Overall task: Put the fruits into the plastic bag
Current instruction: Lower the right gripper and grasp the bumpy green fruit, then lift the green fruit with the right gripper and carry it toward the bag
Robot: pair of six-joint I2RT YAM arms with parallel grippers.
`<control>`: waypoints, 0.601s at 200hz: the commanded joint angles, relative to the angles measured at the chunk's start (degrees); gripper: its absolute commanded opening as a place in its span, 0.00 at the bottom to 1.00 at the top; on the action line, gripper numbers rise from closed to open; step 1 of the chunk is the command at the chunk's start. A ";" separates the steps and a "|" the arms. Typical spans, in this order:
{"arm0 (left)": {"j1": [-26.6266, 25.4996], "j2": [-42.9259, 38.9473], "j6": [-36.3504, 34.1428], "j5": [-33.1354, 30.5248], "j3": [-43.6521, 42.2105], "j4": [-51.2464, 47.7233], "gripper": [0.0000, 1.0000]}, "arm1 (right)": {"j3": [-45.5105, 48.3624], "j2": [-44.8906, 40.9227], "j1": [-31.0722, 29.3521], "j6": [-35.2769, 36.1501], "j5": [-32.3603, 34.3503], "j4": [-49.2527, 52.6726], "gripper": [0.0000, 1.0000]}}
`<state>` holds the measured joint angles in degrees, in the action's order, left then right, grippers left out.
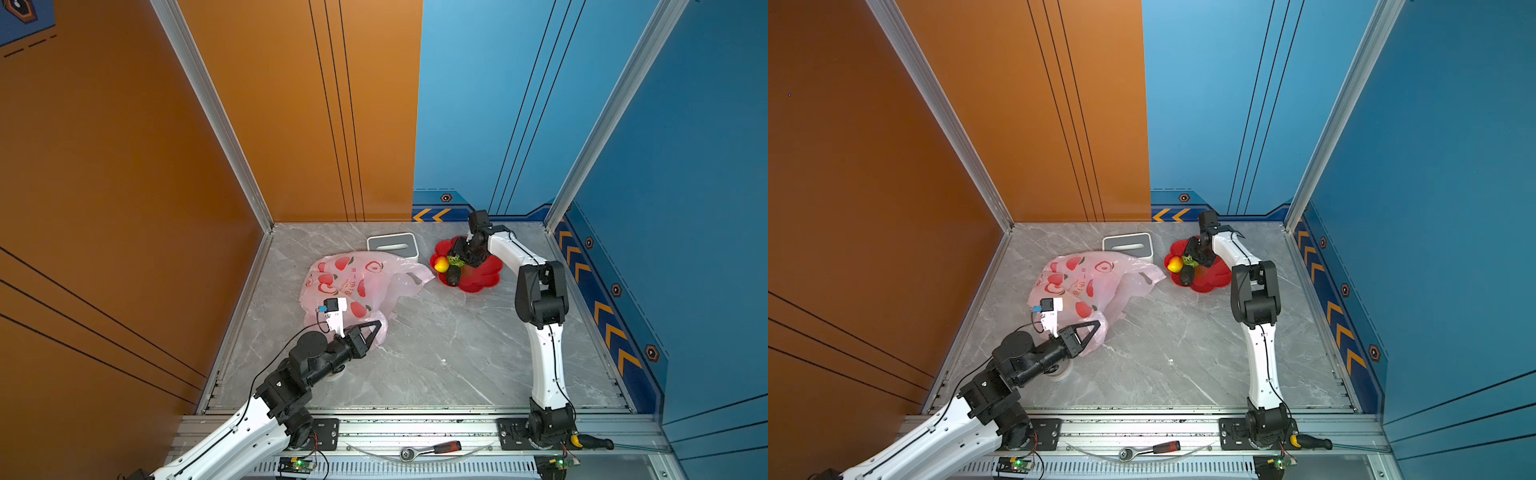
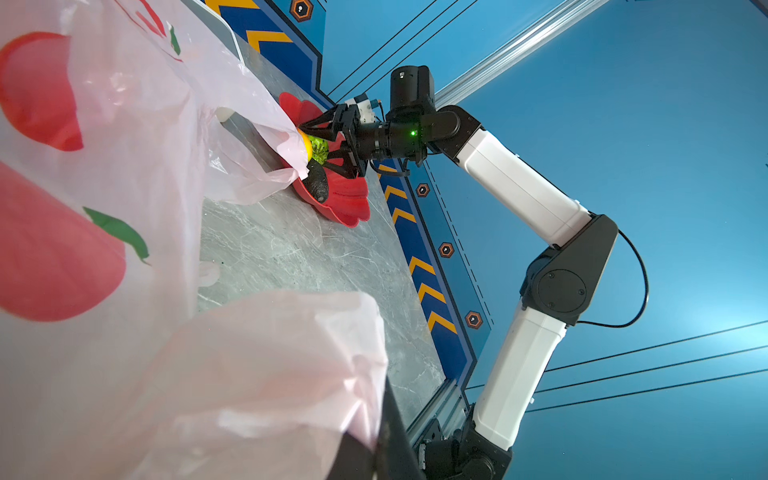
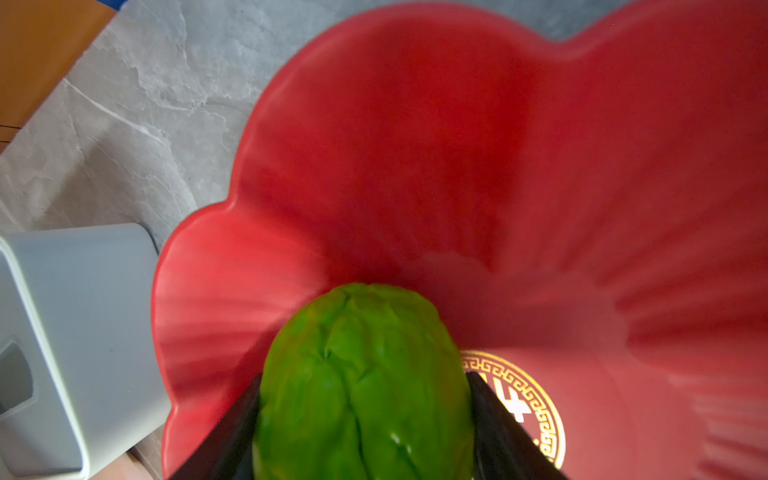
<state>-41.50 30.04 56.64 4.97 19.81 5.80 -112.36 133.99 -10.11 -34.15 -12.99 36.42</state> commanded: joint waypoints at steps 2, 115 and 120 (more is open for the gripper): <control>0.80 -0.08 0.05 0.39 -0.50 1.13 0.00 | 2.86 -4.48 1.48 -0.62 -0.70 -1.10 0.59; 0.71 -0.18 0.21 0.83 -0.51 1.84 0.00 | 19.00 -20.94 5.73 -2.28 -5.03 -7.91 0.59; 0.71 -0.16 0.22 0.84 -0.54 1.84 0.00 | 19.93 -21.84 5.93 -2.52 -5.40 -8.49 0.59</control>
<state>-41.50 30.41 56.66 5.02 19.81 6.24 -96.05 117.62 -4.84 -35.03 -15.86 30.94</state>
